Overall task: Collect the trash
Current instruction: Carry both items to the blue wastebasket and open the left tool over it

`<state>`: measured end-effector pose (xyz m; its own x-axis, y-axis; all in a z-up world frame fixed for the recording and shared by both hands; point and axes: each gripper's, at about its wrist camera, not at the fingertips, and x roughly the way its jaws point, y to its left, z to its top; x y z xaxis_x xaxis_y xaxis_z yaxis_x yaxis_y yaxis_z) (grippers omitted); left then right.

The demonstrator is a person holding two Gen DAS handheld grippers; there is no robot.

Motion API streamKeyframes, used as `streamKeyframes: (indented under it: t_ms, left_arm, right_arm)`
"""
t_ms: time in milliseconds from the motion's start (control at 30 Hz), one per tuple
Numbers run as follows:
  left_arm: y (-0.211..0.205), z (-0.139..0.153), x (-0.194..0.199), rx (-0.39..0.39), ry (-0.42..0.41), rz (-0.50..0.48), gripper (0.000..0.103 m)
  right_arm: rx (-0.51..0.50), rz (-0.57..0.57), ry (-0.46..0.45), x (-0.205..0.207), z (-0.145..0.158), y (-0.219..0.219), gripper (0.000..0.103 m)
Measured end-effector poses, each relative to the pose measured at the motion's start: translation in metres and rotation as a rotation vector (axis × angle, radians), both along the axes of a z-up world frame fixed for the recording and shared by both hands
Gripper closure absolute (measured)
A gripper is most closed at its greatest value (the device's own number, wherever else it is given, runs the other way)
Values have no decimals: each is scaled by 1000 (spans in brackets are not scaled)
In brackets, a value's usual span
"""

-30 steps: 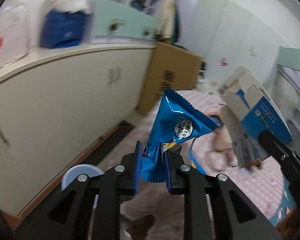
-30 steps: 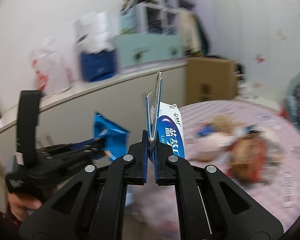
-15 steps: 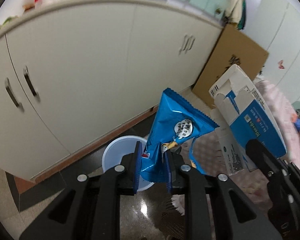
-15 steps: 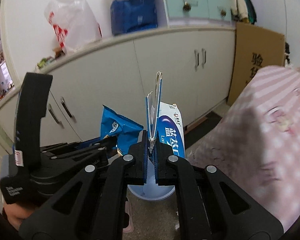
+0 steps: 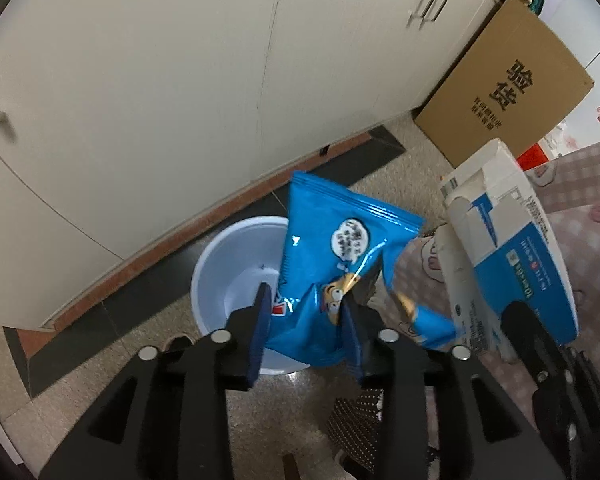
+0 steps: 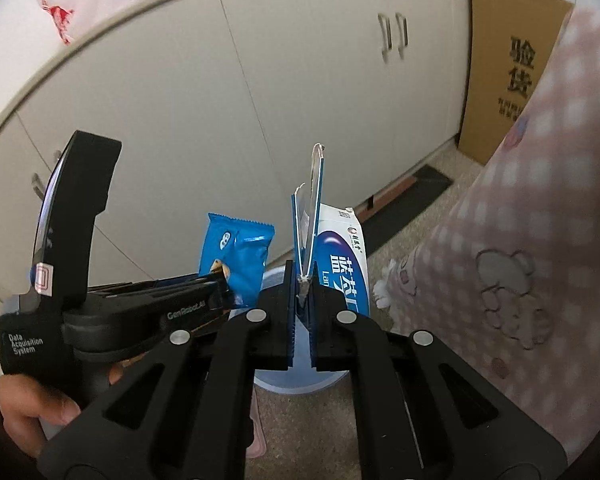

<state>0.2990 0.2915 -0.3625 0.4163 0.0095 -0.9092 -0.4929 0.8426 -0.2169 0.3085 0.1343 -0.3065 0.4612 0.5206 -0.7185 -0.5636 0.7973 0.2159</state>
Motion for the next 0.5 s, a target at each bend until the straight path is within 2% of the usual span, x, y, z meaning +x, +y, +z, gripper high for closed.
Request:
streamKeyframes:
  t_ms: [100,167,233,367,500]
  left_arm:
    - [2,-20,3,-4,26,4,53]
    - [4,-30,4,-15,37,-5,50]
    - [4,-38,0,-24,50,-8,41]
    - [2,-45,-2,-35,65,-11,39]
    - [6,-41,-6,-22,60,11,39]
  right_arm:
    - [-13,-3,23,8,-15,4,97]
    - [-16,-5,42,15,-22,7,98]
    - [-21,-3,59,20,-29,10,97]
    - [-20,-2,80,21,-36,11,97]
    - [-9,5,90,18,-38,14,97]
